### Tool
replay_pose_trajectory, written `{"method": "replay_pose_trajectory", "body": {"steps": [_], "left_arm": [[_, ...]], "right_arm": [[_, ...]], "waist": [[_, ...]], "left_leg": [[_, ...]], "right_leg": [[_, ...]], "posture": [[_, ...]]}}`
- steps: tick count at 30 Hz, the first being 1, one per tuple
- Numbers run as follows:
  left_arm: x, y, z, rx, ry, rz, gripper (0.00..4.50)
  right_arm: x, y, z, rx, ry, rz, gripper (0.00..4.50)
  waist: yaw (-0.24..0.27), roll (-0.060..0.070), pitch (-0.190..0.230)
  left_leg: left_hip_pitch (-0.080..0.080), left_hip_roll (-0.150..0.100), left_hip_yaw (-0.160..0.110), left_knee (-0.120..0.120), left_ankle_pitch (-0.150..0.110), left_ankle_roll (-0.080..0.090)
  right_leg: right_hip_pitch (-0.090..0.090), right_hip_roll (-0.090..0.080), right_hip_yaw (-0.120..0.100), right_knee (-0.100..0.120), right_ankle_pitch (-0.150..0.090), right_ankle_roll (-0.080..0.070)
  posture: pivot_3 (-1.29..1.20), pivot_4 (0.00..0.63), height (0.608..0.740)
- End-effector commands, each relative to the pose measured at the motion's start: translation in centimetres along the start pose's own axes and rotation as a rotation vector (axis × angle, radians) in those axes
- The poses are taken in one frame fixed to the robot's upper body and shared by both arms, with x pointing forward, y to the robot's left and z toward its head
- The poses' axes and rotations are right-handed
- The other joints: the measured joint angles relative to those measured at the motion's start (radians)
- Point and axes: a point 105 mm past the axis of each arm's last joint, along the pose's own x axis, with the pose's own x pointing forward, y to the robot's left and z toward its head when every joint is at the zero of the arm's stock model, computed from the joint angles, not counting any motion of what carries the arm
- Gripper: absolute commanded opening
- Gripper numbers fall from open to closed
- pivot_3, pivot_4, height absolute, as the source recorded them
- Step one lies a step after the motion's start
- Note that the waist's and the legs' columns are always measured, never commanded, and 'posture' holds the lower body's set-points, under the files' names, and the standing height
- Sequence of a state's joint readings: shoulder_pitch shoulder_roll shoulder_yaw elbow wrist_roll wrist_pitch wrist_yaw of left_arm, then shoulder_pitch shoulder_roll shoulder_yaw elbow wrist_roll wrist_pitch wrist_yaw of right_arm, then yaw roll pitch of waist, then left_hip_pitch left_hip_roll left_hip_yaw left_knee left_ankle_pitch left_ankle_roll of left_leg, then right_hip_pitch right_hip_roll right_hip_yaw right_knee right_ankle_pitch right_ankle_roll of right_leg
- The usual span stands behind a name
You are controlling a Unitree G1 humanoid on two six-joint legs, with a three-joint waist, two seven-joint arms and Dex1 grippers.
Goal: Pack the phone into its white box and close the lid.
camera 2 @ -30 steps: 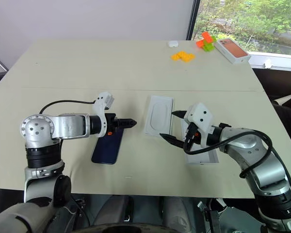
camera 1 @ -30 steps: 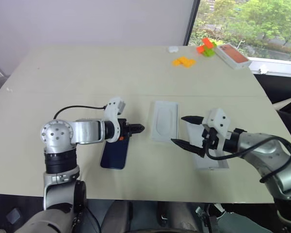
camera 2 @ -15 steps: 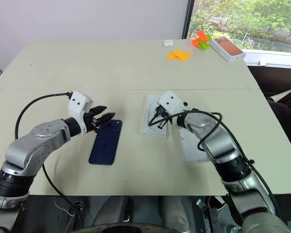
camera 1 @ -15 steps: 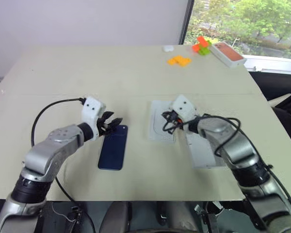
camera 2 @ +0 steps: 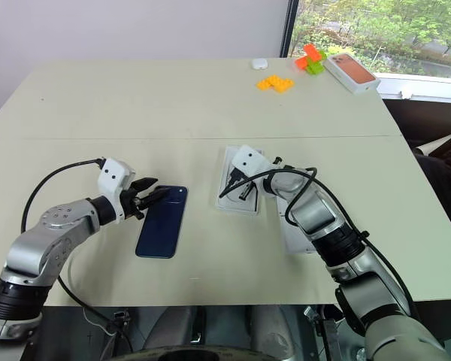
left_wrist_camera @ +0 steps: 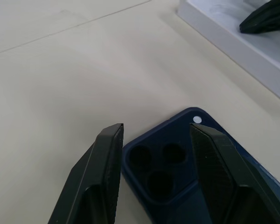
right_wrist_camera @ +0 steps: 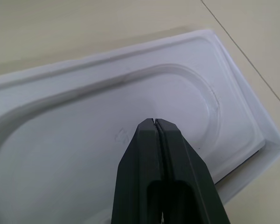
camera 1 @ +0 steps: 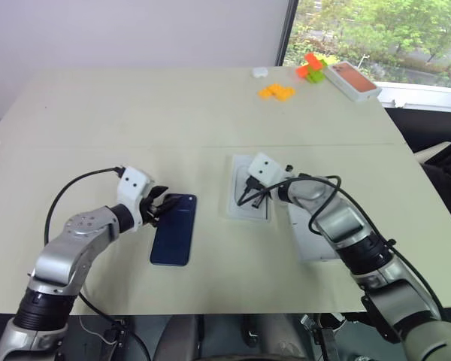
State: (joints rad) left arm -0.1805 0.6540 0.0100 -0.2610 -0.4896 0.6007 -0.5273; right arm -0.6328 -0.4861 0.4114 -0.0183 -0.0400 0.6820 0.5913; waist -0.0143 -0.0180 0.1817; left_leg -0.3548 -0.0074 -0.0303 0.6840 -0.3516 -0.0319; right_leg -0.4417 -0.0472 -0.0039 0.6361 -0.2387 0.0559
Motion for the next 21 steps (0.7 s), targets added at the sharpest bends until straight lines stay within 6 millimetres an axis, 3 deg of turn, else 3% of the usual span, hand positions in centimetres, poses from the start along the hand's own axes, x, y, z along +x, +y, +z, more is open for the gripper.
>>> {"method": "replay_pose_trajectory", "body": {"steps": [1, 5, 9, 14, 21], "left_arm": [[-0.4, 0.1, 1.1, 0.013, -0.041, 0.009, 2.38], [-0.5, 0.1, 1.2, 0.017, -0.044, 0.008, 2.38], [-0.4, -0.1, 1.3, 0.017, -0.048, 0.002, 2.38], [-0.2, -0.2, 1.6, 0.011, -0.058, -0.003, 2.38], [-0.2, -0.4, 1.8, 0.003, -0.064, -0.006, 2.38]], "right_arm": [[-0.2, 0.8, -0.6, -0.014, 0.017, 0.031, 0.06], [-1.3, 0.2, 3.2, -0.018, -0.134, 0.013, 0.06], [-1.3, 1.3, 4.6, -0.003, -0.173, 0.05, 0.06], [-0.3, 2.2, 3.5, 0.004, -0.117, 0.06, 0.06], [0.1, 1.7, 1.2, 0.026, -0.043, 0.031, 0.06]], "waist": [[0.0, 0.0, 0.0], [0.0, 0.0, 0.0], [-0.002, 0.0, 0.0], [0.001, 0.0, 0.0], [0.001, 0.0, 0.0]], "left_leg": [[0.0, 0.0, 0.0, 0.0, 0.0, 0.0], [0.0, 0.0, 0.0, 0.0, 0.0, 0.0], [-0.001, 0.0, 0.0, 0.0, 0.0, 0.0], [-0.001, 0.0, 0.0, 0.0, 0.0, 0.0], [0.0, 0.0, 0.0, 0.001, 0.0, -0.001]], "right_leg": [[0.0, 0.0, 0.0, 0.0, 0.0, 0.0], [0.0, 0.0, 0.0, 0.0, 0.0, 0.0], [-0.001, 0.0, 0.0, 0.001, 0.0, 0.0], [-0.001, 0.0, 0.0, 0.001, 0.0, -0.001], [-0.001, 0.0, 0.0, 0.002, 0.001, -0.001]], "posture": [[0.0, 0.15, 0.74], [0.0, 0.15, 0.74], [0.0, 0.15, 0.74], [0.0, 0.15, 0.74], [0.0, 0.15, 0.74]]}}
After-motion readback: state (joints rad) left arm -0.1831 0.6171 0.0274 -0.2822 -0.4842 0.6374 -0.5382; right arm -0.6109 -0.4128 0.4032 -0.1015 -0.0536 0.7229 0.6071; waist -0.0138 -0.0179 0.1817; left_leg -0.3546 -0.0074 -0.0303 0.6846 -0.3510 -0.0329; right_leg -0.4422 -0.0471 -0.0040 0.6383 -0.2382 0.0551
